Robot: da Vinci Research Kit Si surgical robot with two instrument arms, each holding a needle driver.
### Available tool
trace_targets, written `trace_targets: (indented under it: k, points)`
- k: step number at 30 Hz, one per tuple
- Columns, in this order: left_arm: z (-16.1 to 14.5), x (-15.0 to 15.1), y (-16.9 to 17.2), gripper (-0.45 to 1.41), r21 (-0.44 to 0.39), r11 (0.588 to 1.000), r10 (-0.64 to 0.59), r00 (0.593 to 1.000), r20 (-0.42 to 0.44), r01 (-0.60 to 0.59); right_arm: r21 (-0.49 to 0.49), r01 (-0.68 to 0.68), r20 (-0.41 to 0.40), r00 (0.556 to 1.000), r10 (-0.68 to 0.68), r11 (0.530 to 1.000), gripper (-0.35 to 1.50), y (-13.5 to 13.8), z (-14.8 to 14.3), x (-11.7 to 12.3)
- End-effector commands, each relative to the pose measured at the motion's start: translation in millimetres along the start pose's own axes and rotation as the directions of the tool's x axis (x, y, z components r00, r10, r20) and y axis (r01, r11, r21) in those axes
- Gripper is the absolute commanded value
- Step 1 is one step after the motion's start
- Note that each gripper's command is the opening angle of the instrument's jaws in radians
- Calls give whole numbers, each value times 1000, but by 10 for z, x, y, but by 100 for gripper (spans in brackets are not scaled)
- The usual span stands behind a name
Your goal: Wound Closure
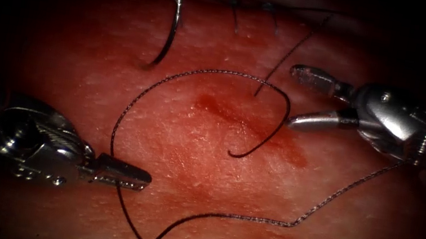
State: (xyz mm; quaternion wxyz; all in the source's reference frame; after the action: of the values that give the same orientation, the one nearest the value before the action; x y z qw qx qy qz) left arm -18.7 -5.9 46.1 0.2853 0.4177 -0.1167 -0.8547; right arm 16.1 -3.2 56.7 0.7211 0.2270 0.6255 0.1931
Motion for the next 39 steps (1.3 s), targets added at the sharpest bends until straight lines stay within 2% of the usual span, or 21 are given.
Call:
trace_targets:
  k: [1,2,3,4,5,6,10,16,23,24,28,31,35,39]
  points:
    - [9,0,-1,-45,1,1000,-2,1000,-2,2,-21,24,-8,1000,-24,999,95,7,0,-3]
    - [10,-1,-2,-45,1,1000,-3,1000,-9,3,-49,36,-17,999,-36,998,63,9,-2,-3]
    - [11,-1,-3,-45,1,1000,-5,1000,-17,5,-56,35,-31,999,-36,998,39,11,-3,-3]
    - [12,-1,-4,-45,2,1000,-6,1000,-26,6,-58,33,-49,998,-36,998,6,11,-5,-2]
    - [14,-1,-6,-45,2,1000,-8,999,-34,8,-70,32,-64,997,-36,997,-19,12,-6,-2]
    - [15,-1,-7,-45,2,1000,-9,999,-42,9,-88,37,-67,997,-43,995,-35,13,-6,-2]
    - [27,2,-16,-45,3,1000,-17,996,-85,18,-155,52,-45,997,-60,987,-35,15,7,-6]
    - [59,-2,-37,-45,75,992,-96,987,-131,106,-78,67,-23,997,-69,995,-35,2,38,-18]
    - [101,-28,-45,-45,85,979,-171,972,-159,186,-24,63,-37,997,-64,998,-35,-19,67,-5]
    - [110,-37,-43,-45,83,976,-186,969,-161,202,-26,60,-50,997,-61,998,-35,-22,69,1]
    - [128,-45,-32,-45,86,974,-194,968,-157,209,-46,55,-122,991,-60,997,-35,-22,76,8]
    - [140,-38,-28,-45,89,974,-191,969,-156,207,-94,50,-121,991,-61,994,-35,-24,93,11]
    - [137,-26,-27,-45,71,977,-186,969,-162,199,-201,55,-99,992,-76,978,-35,-24,101,14]
    - [126,-9,-25,-45,49,978,-190,968,-165,200,-281,94,-7,995,-100,955,-35,-22,102,11]
